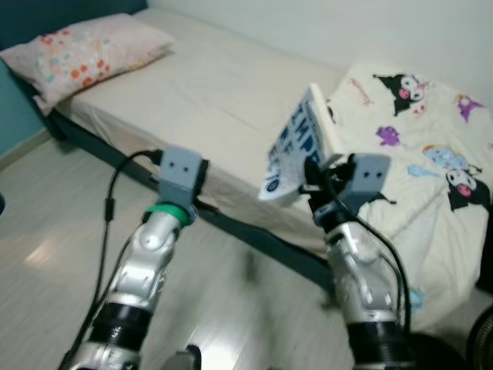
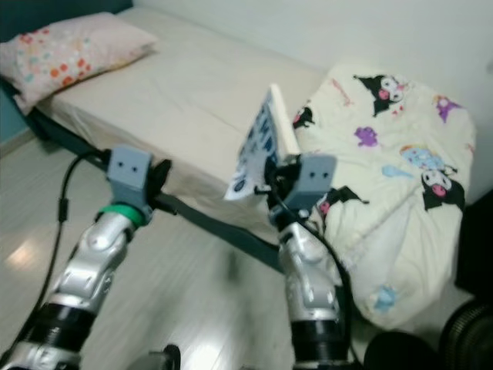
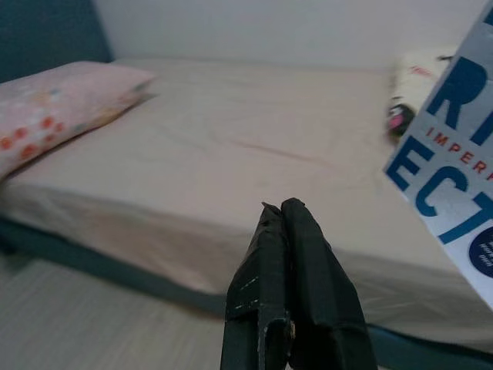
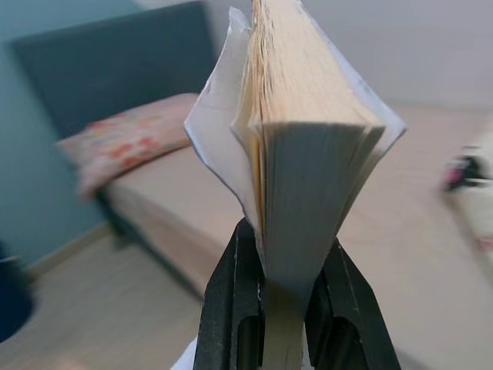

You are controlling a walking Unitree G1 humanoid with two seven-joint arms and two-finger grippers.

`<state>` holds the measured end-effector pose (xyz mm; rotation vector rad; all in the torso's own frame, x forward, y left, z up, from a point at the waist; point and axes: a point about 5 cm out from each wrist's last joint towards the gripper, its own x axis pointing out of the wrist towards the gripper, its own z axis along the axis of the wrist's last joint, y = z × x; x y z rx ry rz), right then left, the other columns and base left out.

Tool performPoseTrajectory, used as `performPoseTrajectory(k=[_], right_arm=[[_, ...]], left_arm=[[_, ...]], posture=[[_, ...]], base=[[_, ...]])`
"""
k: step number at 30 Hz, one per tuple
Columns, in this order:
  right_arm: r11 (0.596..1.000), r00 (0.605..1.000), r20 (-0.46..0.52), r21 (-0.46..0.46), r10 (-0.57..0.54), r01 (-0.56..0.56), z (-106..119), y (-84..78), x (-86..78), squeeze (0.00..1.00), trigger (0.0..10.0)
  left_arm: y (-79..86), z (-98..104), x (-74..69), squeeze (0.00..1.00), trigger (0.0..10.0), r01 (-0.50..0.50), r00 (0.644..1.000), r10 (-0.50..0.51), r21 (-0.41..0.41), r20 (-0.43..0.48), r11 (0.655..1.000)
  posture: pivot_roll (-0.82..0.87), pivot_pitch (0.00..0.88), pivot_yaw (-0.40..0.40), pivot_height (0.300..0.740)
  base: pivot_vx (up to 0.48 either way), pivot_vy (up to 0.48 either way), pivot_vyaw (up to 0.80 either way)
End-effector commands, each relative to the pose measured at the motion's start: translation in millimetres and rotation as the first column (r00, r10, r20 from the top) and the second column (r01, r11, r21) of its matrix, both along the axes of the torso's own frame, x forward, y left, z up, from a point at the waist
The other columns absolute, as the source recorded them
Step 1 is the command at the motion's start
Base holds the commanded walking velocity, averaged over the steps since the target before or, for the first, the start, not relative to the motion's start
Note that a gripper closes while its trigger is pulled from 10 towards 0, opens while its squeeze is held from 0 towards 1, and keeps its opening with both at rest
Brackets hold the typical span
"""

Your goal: Clean up the room

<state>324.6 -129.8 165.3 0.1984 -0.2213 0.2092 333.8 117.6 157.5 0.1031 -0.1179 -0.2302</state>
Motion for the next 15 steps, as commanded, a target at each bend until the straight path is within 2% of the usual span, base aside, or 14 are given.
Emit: performPoseTrajectory(k=[1, 11, 15], right_arm=[[1.0, 0.999, 0.031, -0.003, -0.016, 0.016, 4.5, -4.1, -0.8, 0.0, 10.0], [1.0, 0.999, 0.035, 0.003, 0.012, -0.012, 4.8, 2.0, -0.3, 0.0, 10.0], [1.0, 0.999, 0.037, -0.005, 0.022, -0.022, 4.6, 3.1, -0.6, 0.0, 10.0]], left_arm=[[-1.7, -6.1, -0.8, 0.0, 10.0, 0.0, 1.0, 0.0, 0.016, -0.029, 1.0], [0.0, -3.5, 0.1, 0.0, 10.0, -0.006, 1.0, 0.007, 0.028, -0.008, 1.0], [-0.2, -2.7, 0.5, 0.0, 10.0, -0.011, 1.0, 0.011, 0.034, 0.003, 0.999]], posture=[[-0.02, 0.065, 0.022, 0.74], [-0.01, 0.065, 0.025, 0.74], [-0.01, 0.064, 0.025, 0.74]], base=[[0.0, 0.0, 0.78], [0.0, 0.0, 0.78], [0.469, 0.0, 0.77]])
